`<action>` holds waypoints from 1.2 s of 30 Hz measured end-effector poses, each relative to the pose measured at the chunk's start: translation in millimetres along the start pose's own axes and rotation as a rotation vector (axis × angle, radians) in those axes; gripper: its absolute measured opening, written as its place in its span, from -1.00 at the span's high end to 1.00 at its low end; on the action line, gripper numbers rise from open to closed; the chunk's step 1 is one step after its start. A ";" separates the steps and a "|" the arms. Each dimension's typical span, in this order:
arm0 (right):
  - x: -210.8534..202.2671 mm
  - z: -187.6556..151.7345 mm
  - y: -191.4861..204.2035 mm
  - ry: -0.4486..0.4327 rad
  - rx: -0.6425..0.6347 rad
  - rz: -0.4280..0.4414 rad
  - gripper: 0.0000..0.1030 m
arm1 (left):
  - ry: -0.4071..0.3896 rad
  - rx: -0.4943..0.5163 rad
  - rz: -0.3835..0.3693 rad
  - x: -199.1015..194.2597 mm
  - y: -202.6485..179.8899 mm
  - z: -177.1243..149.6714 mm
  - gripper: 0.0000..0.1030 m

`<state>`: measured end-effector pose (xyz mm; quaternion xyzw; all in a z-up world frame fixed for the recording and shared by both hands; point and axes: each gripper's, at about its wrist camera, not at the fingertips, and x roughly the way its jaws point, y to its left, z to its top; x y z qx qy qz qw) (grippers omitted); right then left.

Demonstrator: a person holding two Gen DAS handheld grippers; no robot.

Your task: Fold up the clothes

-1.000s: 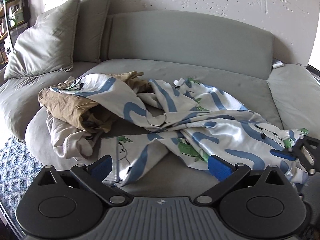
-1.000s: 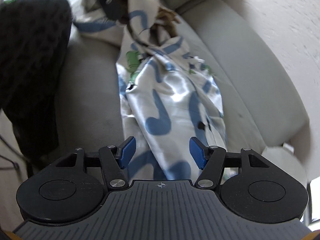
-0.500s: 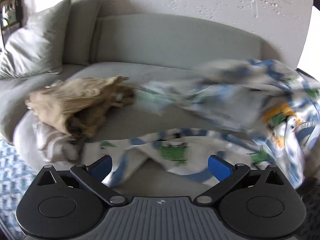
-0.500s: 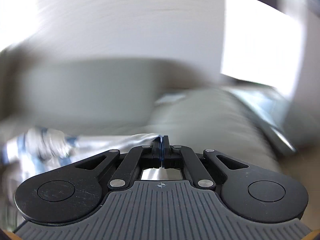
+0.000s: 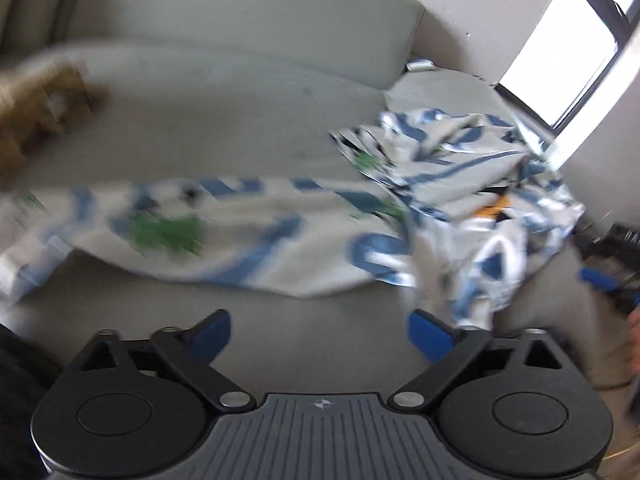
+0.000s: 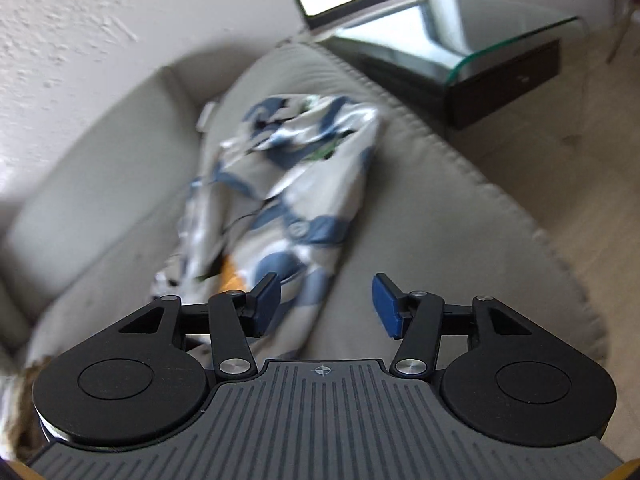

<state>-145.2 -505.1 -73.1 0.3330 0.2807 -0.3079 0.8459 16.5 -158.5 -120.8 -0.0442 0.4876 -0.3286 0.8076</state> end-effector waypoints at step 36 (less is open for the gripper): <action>-33.9 -31.5 32.6 -0.031 -0.049 0.119 -0.20 | -0.364 -0.345 -0.126 -106.3 121.2 84.1 1.00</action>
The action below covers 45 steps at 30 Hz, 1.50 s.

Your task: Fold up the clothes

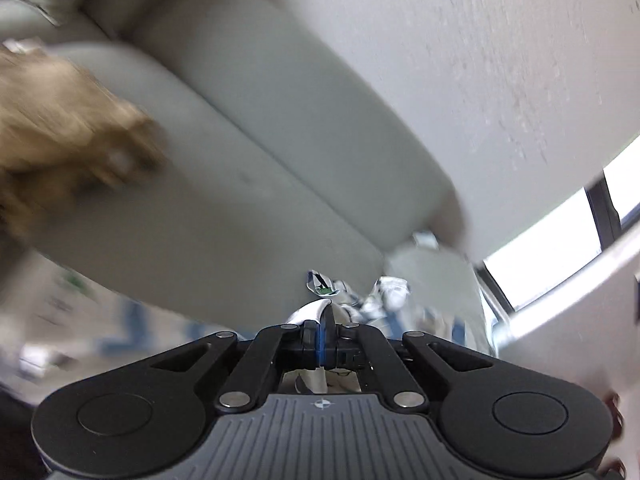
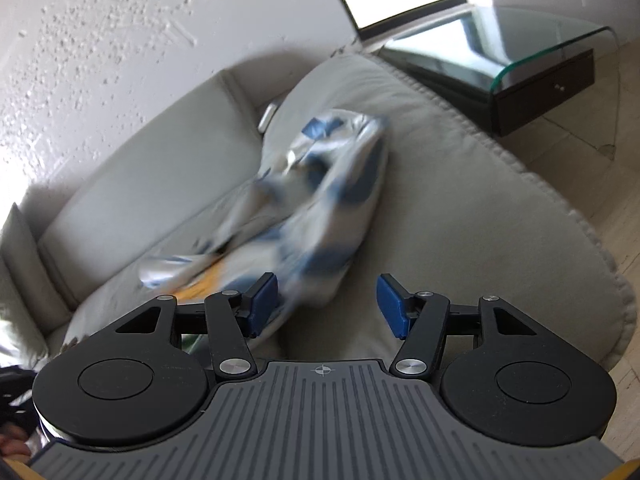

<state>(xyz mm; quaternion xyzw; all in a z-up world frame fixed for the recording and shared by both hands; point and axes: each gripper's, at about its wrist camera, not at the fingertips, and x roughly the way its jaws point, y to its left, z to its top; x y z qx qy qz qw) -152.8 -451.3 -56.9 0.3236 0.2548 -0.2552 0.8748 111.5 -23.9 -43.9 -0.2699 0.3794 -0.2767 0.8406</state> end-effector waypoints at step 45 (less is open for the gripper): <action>-92.5 94.9 106.5 -0.397 -0.059 0.529 0.99 | -0.574 0.239 -0.300 -174.5 -75.4 65.7 1.00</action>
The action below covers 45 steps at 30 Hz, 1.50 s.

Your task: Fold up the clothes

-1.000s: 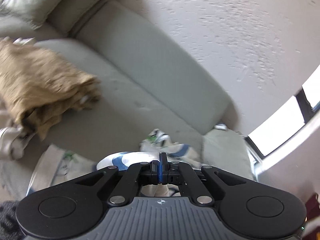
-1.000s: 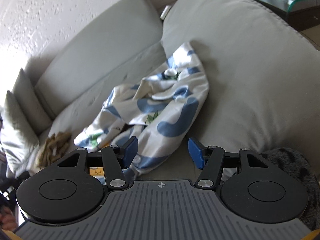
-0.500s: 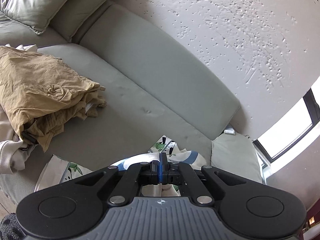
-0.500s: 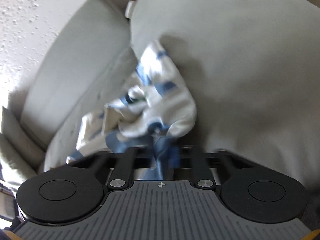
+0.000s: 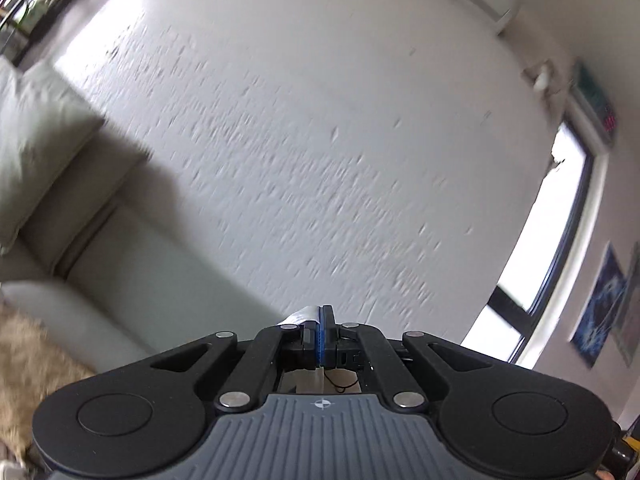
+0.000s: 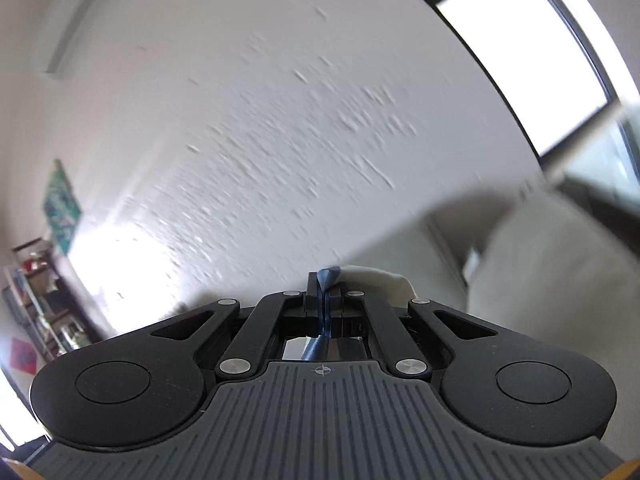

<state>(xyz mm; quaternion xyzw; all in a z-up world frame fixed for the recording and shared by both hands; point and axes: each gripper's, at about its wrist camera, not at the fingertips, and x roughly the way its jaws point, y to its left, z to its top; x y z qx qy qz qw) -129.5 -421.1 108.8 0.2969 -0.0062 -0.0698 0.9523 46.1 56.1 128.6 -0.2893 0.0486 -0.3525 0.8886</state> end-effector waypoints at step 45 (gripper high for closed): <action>51.2 -152.6 -140.9 0.558 0.382 -0.295 -0.06 | 0.691 -0.420 0.548 85.6 144.0 -240.1 0.33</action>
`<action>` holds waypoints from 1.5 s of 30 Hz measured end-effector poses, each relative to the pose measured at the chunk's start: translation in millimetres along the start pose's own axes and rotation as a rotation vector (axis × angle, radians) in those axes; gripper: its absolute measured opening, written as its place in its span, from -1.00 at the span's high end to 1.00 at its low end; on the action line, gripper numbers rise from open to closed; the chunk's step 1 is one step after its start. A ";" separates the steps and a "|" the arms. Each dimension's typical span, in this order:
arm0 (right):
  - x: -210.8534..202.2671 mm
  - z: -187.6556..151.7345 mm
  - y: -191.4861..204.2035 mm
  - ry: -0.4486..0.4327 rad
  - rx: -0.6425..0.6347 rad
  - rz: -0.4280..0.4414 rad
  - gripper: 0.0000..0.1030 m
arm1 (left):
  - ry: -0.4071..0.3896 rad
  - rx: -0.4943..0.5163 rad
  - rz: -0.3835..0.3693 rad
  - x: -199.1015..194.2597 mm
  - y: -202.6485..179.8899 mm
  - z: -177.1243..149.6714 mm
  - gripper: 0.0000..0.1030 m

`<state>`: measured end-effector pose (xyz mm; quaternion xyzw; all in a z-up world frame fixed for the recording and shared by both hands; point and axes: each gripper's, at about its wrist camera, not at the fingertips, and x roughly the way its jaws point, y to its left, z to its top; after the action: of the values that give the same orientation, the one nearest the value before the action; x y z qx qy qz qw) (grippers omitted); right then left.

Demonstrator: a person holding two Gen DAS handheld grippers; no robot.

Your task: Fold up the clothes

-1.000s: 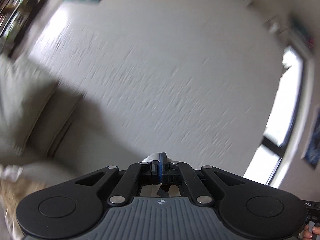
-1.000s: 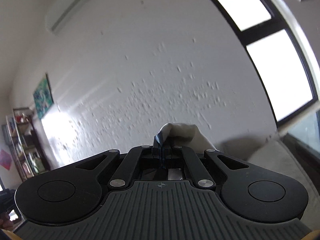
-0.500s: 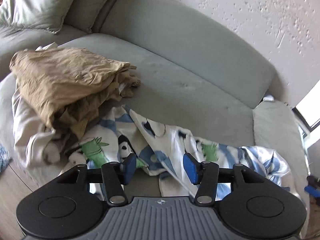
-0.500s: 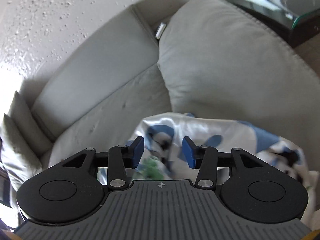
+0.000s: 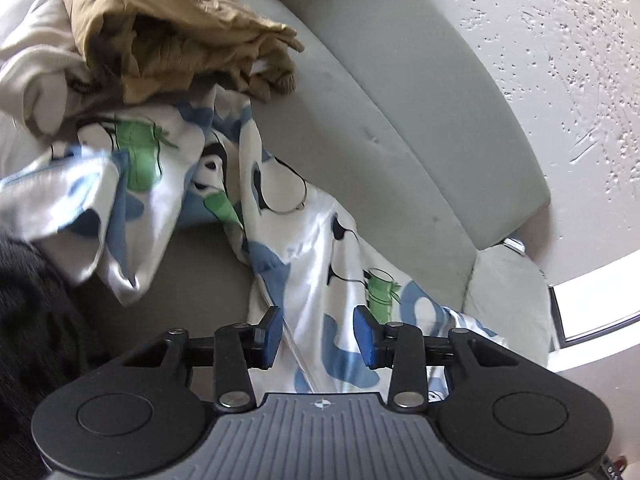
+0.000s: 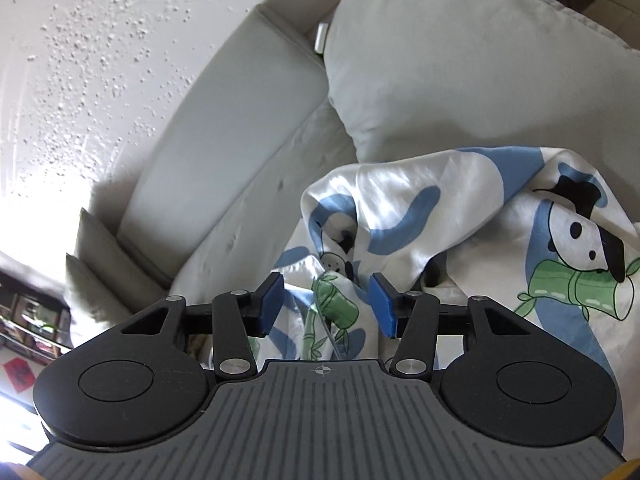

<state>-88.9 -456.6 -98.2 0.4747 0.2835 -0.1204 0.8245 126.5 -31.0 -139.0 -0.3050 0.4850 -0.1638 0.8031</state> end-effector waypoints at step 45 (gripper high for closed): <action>-28.0 -25.5 -36.6 -0.050 0.151 0.080 -0.15 | 0.026 -0.282 -0.057 -11.3 16.1 -40.5 0.99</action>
<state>-137.7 -455.9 -118.0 0.5432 0.2338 -0.1204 0.7974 85.0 -25.8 -155.8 -0.4266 0.5045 -0.1208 0.7409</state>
